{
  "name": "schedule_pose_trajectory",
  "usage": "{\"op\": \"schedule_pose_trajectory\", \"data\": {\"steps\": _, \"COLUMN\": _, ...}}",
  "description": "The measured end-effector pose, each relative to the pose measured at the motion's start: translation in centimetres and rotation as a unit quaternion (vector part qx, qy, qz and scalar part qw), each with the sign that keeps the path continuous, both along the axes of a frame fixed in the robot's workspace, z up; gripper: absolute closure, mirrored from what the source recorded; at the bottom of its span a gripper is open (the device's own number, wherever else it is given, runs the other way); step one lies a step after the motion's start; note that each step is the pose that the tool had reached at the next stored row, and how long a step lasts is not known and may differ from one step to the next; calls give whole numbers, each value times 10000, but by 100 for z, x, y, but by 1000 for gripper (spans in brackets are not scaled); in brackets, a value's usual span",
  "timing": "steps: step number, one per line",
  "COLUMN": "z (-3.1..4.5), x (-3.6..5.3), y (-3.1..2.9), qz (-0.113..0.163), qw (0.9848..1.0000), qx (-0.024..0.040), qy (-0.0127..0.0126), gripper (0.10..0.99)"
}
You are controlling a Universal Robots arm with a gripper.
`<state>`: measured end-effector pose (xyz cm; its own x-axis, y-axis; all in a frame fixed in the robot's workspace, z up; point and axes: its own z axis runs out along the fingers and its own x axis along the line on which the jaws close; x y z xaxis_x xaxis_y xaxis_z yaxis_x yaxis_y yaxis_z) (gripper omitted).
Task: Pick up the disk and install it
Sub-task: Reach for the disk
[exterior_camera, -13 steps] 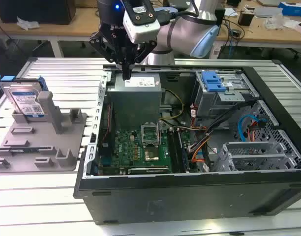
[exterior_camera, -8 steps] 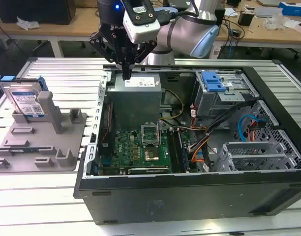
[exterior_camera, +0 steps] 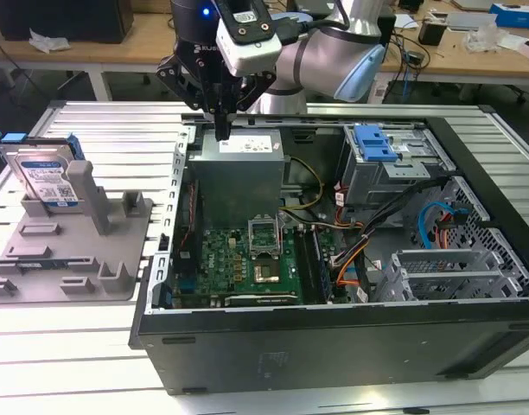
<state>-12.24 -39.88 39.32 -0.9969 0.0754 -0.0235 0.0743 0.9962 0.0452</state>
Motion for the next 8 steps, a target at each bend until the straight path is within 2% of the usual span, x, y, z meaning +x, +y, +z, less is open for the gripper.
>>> {"op": "schedule_pose_trajectory", "data": {"steps": 2, "z": -1, "x": -148, "y": 8, "qz": -3, "qw": 10000, "qx": 0, "qy": 0, "gripper": 980}}
{"op": "schedule_pose_trajectory", "data": {"steps": 3, "z": -2, "x": -260, "y": 18, "qz": -6, "qw": 10000, "qx": 0, "qy": 0, "gripper": 980}}
{"op": "schedule_pose_trajectory", "data": {"steps": 8, "z": -5, "x": -553, "y": 45, "qz": -6, "qw": 10000, "qx": 0, "qy": 0, "gripper": 980}}
